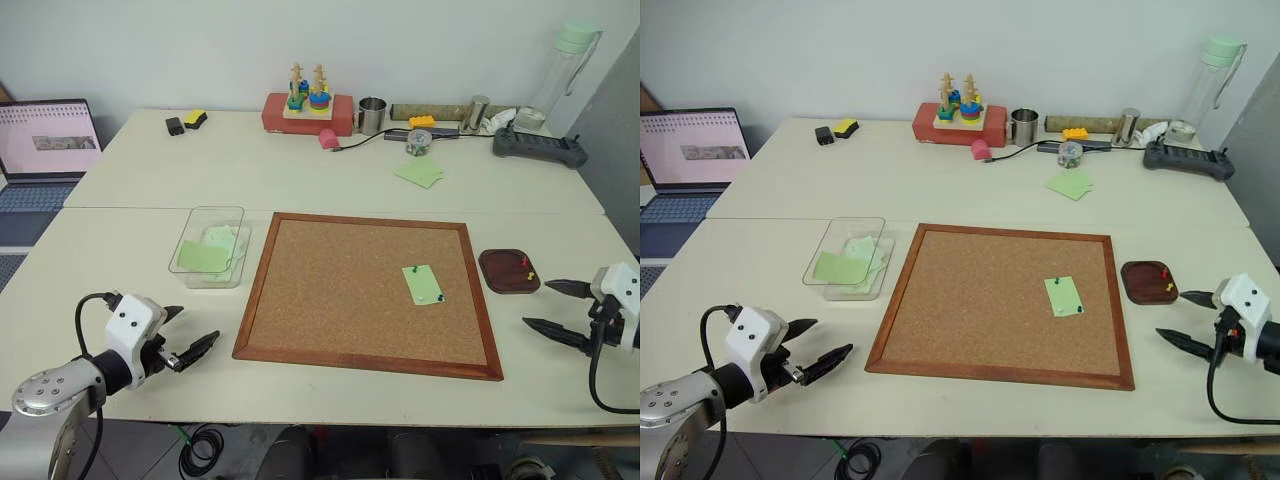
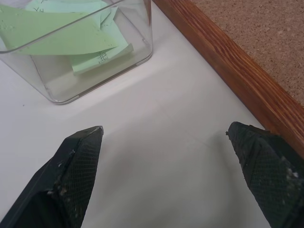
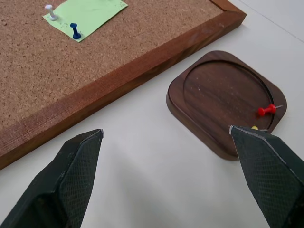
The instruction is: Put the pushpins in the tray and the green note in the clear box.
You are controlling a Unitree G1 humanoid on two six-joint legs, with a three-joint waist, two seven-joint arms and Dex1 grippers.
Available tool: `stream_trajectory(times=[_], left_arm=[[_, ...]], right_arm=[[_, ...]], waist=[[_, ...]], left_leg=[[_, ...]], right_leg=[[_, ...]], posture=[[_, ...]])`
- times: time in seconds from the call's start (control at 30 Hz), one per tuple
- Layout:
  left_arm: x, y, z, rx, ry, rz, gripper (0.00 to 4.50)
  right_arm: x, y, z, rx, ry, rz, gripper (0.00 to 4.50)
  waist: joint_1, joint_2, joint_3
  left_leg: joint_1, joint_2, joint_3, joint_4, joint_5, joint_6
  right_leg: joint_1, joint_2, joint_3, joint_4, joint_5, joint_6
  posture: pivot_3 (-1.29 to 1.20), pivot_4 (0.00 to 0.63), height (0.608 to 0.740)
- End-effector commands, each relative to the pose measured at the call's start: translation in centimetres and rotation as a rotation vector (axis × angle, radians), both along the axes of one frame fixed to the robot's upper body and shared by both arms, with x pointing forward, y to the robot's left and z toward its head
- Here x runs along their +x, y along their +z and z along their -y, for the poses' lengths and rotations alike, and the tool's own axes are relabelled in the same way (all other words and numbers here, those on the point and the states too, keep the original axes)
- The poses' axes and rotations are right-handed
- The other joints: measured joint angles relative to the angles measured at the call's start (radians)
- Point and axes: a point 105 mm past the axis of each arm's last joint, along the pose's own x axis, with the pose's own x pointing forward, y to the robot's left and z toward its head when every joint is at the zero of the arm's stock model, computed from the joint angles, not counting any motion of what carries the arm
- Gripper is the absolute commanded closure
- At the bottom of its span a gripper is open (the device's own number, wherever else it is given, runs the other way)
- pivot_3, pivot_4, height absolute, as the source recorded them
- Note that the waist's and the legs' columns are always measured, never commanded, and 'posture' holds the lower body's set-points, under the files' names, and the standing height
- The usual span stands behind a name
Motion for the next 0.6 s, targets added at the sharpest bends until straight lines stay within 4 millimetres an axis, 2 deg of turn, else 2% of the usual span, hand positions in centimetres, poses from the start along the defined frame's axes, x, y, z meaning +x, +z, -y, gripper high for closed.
stream_trajectory(times=[0.03, 0.3, 0.6], left_arm=[[-0.1, 1.2, -0.1, 0.01, -0.022, 0.048, 0.03], [0.0, 1.0, -0.4, 0.039, -0.001, 0.04, 0.03], [0.4, 1.8, -0.6, -0.002, -0.023, 0.054, 0.03]], right_arm=[[0.2, 0.9, 0.0, -0.013, 0.015, 0.028, 0.0], [0.4, 0.8, 0.1, -0.022, 0.015, 0.03, 0.0], [0.6, 0.6, 0.4, -0.045, 0.005, 0.032, 0.0]], waist=[[0.0, 0.0, 0.0], [0.0, 0.0, 0.0], [-0.001, 0.0, 0.0]], left_leg=[[0.0, 0.0, 0.0, 0.0, 0.0, 0.0], [0.0, 0.0, 0.0, 0.0, 0.0, 0.0], [0.0, 0.0, 0.0, 0.001, 0.0, 0.0]], right_leg=[[0.0, 0.0, 0.0, 0.0, 0.0, 0.0], [0.0, 0.0, 0.0, 0.0, 0.0, 0.0], [0.0, 0.0, 0.0, 0.001, 0.0, 0.0]], posture=[[0.0, 0.15, 0.74], [0.0, 0.15, 0.74], [0.0, 0.15, 0.74]])
